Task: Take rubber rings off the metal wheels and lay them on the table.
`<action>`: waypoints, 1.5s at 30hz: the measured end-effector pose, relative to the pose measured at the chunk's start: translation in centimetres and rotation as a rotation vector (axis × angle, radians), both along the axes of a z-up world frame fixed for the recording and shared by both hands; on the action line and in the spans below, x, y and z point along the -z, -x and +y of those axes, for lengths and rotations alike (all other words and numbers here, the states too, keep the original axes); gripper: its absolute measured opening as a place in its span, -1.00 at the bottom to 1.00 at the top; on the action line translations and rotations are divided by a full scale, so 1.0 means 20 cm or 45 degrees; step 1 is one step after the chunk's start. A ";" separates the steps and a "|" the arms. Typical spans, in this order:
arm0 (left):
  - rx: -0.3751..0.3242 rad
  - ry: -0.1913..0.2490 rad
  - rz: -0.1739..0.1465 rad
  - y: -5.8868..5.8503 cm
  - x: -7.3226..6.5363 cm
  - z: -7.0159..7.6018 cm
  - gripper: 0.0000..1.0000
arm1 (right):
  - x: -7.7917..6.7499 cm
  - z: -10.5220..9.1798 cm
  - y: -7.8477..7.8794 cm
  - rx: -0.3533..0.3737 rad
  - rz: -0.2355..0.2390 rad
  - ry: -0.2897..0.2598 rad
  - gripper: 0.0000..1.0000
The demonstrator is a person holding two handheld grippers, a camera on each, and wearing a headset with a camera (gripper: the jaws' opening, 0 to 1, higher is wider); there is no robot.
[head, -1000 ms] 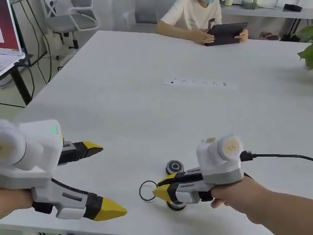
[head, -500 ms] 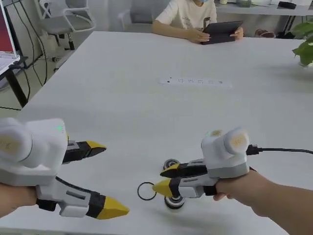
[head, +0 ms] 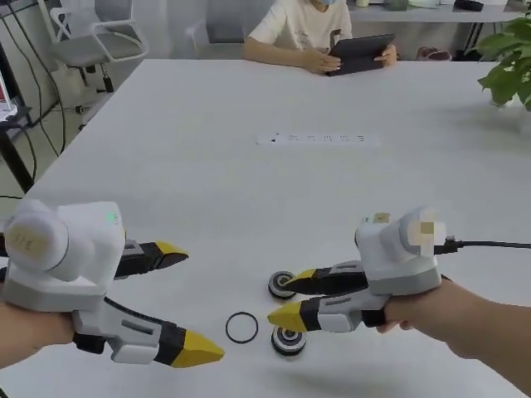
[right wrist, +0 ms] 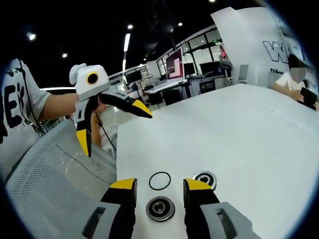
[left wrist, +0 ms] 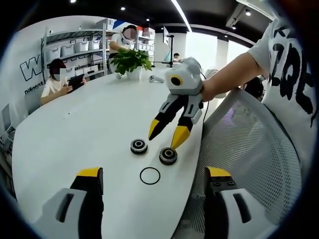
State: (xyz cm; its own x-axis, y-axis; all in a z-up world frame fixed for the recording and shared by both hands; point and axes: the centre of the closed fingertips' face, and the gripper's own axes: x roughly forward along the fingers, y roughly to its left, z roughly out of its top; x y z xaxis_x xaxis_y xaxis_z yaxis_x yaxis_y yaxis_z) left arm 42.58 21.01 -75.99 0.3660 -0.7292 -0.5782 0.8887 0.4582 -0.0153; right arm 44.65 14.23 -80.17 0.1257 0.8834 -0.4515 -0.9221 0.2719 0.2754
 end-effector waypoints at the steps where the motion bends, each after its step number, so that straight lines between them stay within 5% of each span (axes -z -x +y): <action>1: 0.004 -0.003 0.003 0.00 0.00 0.00 0.58 | 0.00 -0.01 0.00 0.000 -0.003 0.004 -0.28; 13: 0.065 -0.034 0.016 -0.04 0.04 -0.08 0.44 | 0.03 -0.11 0.01 -0.021 -0.019 0.056 -0.21; 45: 0.201 -0.072 0.094 -0.04 0.21 -0.27 0.00 | 0.17 -0.14 0.08 -0.139 -0.061 0.187 -0.28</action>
State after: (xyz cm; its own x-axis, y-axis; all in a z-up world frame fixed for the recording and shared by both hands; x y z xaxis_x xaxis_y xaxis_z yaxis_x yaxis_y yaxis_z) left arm 43.42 15.64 -80.18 0.2050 -0.7397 -0.6410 0.9470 0.3153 -0.0609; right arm 42.97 11.47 -83.61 0.0572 0.8182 -0.5721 -0.9594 0.2035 0.1952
